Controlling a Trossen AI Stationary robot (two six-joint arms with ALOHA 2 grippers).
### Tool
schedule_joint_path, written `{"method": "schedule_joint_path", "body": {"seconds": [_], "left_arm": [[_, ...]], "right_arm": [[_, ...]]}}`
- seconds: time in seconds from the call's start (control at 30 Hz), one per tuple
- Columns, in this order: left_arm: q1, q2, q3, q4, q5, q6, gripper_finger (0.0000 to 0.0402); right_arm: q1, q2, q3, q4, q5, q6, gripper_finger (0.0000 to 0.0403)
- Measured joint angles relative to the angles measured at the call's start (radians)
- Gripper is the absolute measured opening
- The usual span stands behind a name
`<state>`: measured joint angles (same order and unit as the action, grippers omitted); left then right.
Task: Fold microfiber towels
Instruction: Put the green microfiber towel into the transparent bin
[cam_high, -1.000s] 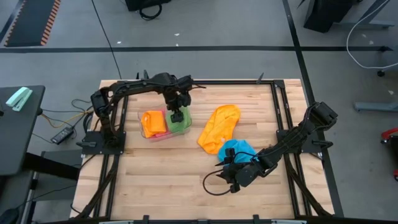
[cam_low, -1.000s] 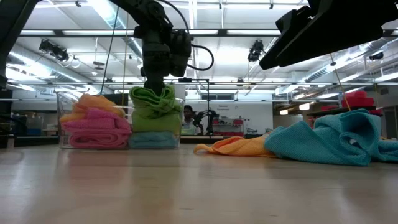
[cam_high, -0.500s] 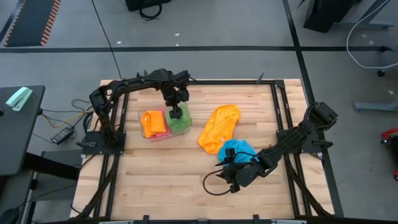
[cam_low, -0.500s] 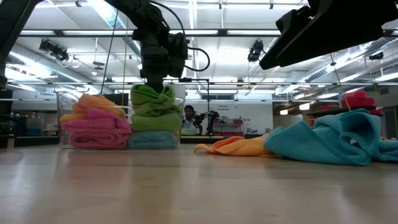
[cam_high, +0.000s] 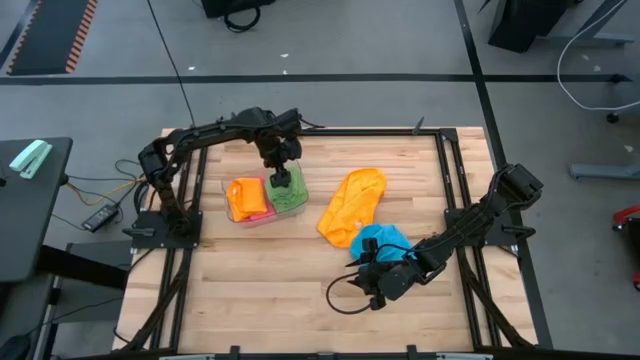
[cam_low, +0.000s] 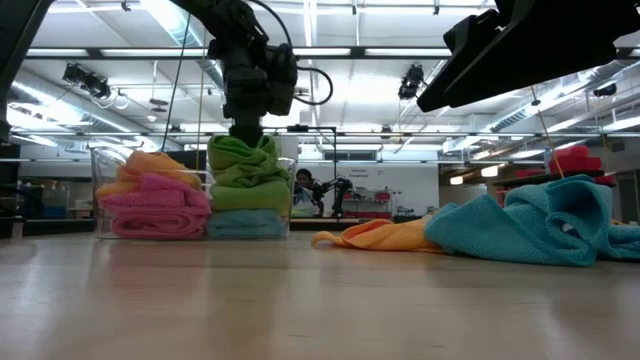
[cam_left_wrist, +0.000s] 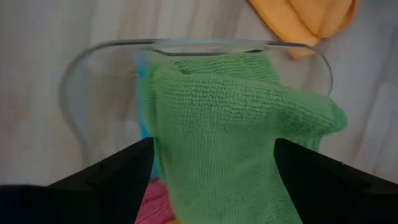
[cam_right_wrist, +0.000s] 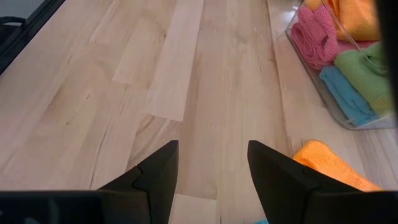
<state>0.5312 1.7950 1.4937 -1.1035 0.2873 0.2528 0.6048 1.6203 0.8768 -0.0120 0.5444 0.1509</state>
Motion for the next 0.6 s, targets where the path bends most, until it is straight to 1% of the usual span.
{"method": "schedule_joint_path", "body": {"seconds": [0.23, 0.43, 0.53, 0.6], "left_arm": [[-0.016, -0.048, 0.0, 0.0, -0.175, 0.022, 0.0341], [-0.05, -0.083, 0.0, 0.0, -0.183, 0.02, 0.0341], [-0.083, -0.099, 0.0, -0.003, -0.189, -0.009, 0.034], [-0.114, -0.104, 0.0, -0.015, -0.219, -0.01, 0.0336]], "right_arm": [[0.0, 0.0, 0.0, 0.0, 0.0, 0.001, 0.0202], [0.0, 0.0, 0.0, 0.0, 0.0, 0.001, 0.0202], [0.0, 0.0, 0.0, 0.0, 0.0, 0.001, 0.0202], [0.0, 0.0, 0.0, 0.0, 0.0, -0.001, 0.0202]]}}
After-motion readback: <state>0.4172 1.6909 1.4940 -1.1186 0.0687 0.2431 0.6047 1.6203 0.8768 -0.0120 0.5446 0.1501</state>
